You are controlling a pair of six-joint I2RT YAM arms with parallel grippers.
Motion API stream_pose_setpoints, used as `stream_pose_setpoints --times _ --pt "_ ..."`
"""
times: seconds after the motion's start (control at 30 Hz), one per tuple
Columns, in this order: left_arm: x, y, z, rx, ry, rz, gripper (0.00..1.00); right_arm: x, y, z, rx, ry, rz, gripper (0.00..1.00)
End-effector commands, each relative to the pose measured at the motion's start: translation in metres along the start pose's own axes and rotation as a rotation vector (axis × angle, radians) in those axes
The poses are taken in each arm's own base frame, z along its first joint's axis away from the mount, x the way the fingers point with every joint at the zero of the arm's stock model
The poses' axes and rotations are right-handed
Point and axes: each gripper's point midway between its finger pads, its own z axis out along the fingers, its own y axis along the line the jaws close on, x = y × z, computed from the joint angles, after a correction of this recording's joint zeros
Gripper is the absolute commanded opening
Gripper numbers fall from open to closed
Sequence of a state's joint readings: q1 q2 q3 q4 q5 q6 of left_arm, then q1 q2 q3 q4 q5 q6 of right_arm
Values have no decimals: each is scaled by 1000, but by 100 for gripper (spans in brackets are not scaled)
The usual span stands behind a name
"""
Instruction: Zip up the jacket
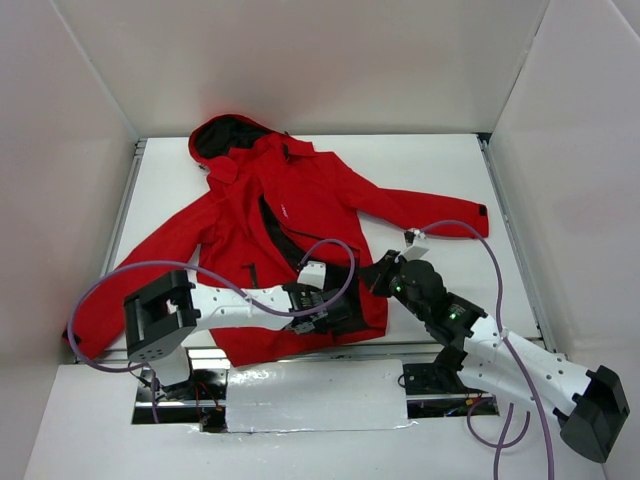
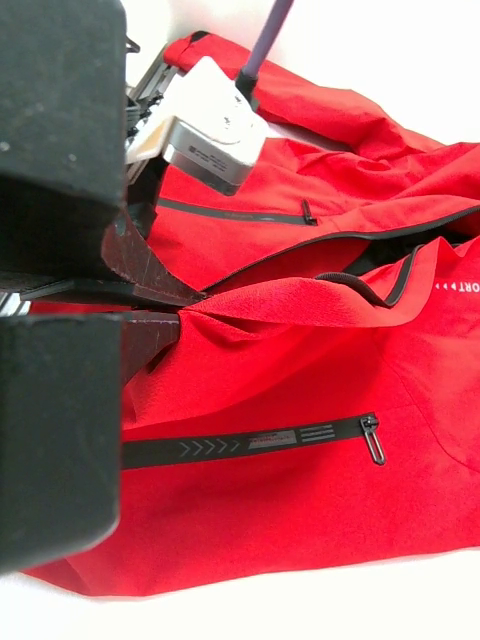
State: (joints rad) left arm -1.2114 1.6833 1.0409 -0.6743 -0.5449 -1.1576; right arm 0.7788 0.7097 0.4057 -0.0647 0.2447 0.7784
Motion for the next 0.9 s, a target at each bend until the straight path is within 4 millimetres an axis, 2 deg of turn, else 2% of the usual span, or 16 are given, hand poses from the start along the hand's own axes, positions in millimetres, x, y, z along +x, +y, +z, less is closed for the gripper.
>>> stream_pose_setpoints --times 0.0,0.43,0.87 --pt "-1 -11 -11 42 -6 -6 83 -18 11 0 -26 -43 -10 0" --pt "9 -48 -23 150 18 -33 82 -15 7 3 -22 -37 -6 0" --pt "23 -55 -5 122 58 -42 75 -15 6 0 -34 -41 -1 0"
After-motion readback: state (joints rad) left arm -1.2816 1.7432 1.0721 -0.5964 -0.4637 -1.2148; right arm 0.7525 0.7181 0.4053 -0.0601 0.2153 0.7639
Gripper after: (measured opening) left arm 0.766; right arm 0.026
